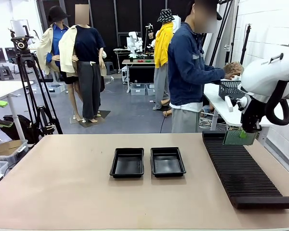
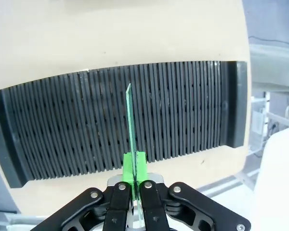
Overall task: Inspect and transfer BCBs to ESD trays.
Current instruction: Pick up the Blank PCB from the PCB Rack and place it in the left ESD tray.
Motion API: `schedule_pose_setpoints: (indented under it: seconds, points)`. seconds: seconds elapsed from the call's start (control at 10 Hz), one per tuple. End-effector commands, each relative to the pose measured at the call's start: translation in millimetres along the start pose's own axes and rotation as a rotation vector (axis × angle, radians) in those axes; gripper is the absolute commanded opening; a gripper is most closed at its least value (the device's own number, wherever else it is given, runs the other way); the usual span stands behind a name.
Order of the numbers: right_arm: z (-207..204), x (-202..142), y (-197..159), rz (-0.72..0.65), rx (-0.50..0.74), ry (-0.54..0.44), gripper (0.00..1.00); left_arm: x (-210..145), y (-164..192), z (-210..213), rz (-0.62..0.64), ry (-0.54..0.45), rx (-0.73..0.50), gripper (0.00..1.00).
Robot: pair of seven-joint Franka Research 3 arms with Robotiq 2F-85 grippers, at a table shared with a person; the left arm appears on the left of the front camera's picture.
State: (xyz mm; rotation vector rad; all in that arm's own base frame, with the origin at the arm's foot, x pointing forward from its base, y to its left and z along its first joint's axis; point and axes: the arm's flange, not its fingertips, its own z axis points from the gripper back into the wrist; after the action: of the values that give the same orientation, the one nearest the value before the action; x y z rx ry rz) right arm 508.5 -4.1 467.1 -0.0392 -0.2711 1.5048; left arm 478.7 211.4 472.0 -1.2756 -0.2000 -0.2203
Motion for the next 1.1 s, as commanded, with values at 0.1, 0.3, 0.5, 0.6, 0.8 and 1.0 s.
schedule_pose_setpoints:
  seconds: [0.1, 0.3, 0.5, 0.6, 0.8, 1.0]
  points:
    - [22.6, 8.6, 8.0, -0.006, -0.018, 0.049, 0.0, -0.9, -1.1, 0.7, 0.0, 0.0, 0.008, 1.0]
    - [24.1, 9.6, 9.7, -0.008, 0.0, 0.054, 0.0, -0.9, -1.1, 0.7, 0.0, 0.0, 0.008, 1.0]
    - [25.1, 2.1, 25.6, -0.035, 0.006, 0.07, 0.0, -0.9, -1.1, 0.7, 0.0, 0.0, 0.008, 1.0]
    - [35.4, -6.3, 46.3, -0.051, 0.01, 0.059, 0.0, -0.9, -1.1, 0.7, 0.0, 0.0, 0.008, 1.0]
    - [71.1, -26.4, 100.0, -0.028, 0.056, 0.058, 0.0, -0.9, -1.1, 0.7, 0.0, 0.0, 0.008, 1.0]
    - [91.0, -41.7, 134.1, -0.037, 0.111, 0.125, 0.0, -0.9, -1.1, 0.7, 0.0, 0.0, 0.008, 1.0]
